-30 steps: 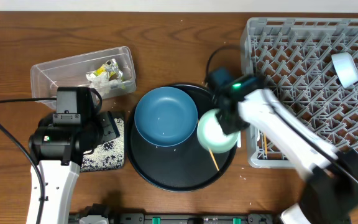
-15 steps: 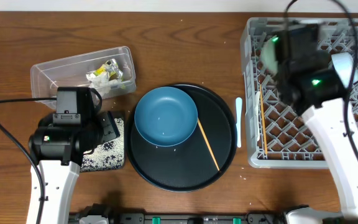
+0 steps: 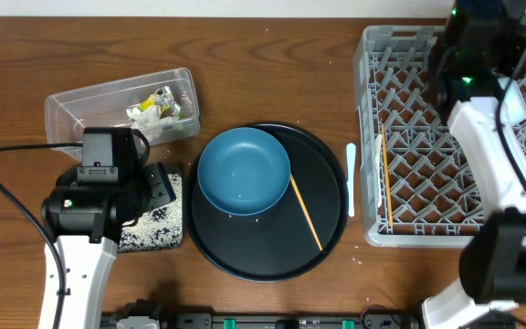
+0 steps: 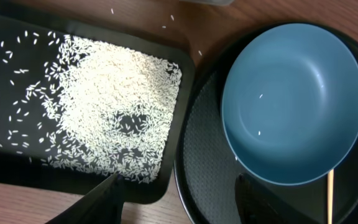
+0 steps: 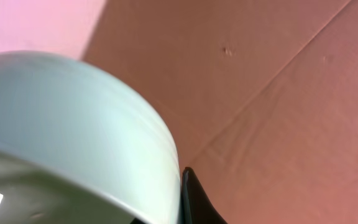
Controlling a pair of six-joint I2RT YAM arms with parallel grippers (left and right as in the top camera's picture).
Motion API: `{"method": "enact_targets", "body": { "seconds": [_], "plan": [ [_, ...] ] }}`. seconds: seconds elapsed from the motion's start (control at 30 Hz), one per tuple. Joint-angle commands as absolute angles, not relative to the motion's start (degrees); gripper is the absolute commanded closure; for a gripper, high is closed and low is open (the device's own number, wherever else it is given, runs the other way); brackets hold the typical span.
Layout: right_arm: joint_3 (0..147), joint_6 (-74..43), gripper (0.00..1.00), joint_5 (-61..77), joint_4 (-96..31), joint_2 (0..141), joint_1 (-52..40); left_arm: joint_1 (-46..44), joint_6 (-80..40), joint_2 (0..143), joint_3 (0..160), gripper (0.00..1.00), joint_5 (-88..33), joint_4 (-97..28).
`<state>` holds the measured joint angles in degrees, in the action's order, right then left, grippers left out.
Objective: Sort waste into correct bins and load items into the dishwasher rack
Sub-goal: 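Carry the mint-green bowl into the dish rack's top area, then release the mint-green bowl in the rack and withdraw the right gripper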
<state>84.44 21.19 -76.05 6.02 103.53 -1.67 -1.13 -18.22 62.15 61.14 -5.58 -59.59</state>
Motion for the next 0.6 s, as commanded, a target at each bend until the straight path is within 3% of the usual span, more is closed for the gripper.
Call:
{"method": "enact_targets", "body": {
  "seconds": [0.0, 0.57],
  "plan": [
    [84.7, 31.6, 0.99, -81.3, 10.3, 107.6, -1.0, -0.8, -18.8, 62.2, 62.1, 0.41, -4.9, -59.8],
    [84.7, 28.9, 0.99, -79.7, 14.4, 120.8, -1.0, -0.8, -18.8, 62.2, 62.1, 0.41, -4.9, -59.8]
  ]
}}
